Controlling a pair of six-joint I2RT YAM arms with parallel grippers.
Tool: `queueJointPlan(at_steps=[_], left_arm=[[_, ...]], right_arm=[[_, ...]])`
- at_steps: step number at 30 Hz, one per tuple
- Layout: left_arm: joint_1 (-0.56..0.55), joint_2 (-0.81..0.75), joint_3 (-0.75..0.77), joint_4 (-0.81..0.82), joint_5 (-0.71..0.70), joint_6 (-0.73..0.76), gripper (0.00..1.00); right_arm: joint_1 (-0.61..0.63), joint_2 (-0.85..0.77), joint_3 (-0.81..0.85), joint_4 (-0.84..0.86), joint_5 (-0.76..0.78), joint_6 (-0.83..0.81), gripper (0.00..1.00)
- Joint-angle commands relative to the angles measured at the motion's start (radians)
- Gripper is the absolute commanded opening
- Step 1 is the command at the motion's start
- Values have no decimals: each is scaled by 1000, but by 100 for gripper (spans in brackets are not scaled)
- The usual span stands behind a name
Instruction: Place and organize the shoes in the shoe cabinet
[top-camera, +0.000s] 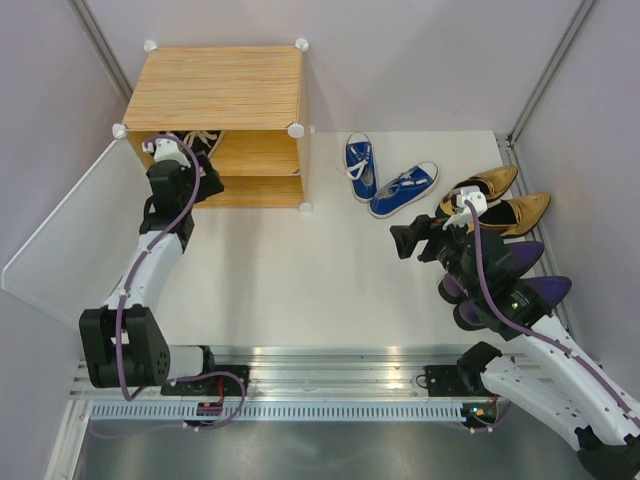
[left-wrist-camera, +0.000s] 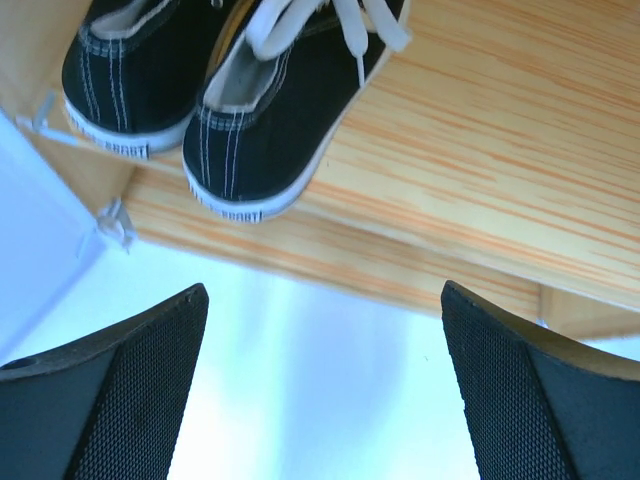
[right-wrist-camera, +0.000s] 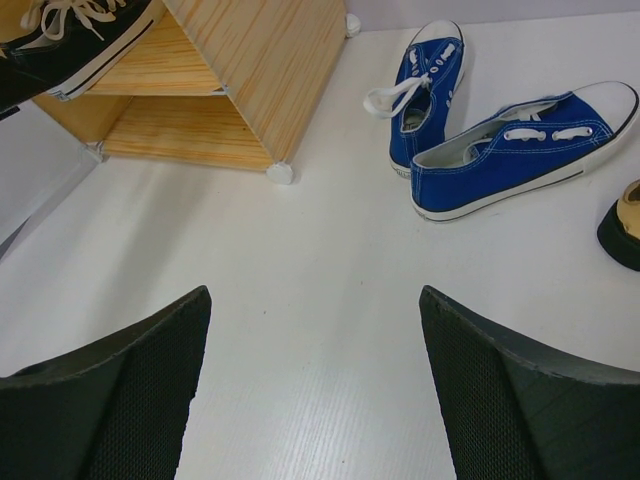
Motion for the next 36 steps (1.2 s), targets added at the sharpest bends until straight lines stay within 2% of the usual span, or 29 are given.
queueJointPlan(at_steps=[1,6,10,13,16,19,22,25,31,35,36], left_arm=[[0,-108,60,-180,55,-124,99],[-12,-259,-4,-225,219,-196,99],[-101,-362,-71,-253,192,-123,98],[-216,-366,0,-364,147,-37,98],[-371,-400,52,-424,127,14,97],[-466,-496,-14,-421,106,57,98],[-538,-569,-90,-404,37,96,98],[-543,-590,-66,-412,77,94,99],[-546,-650,-69,-403,147,51,99],[-551,-716,-74,-399,117,46,99],[-552,-731,-78,-398,68,50,98]], right_arm=[[0,12,-5,29,31,7,88],[-3,59,9,4,138,24,88],[-14,102,31,-51,284,69,89],[-44,163,40,-98,375,111,90],[-132,246,41,-108,314,177,88],[-241,329,46,-111,226,234,84],[-322,367,45,-146,223,275,82],[-359,354,25,-197,263,350,84],[-362,303,67,-428,359,455,89],[-362,279,35,-453,373,470,90],[-368,280,26,-451,370,473,90]])
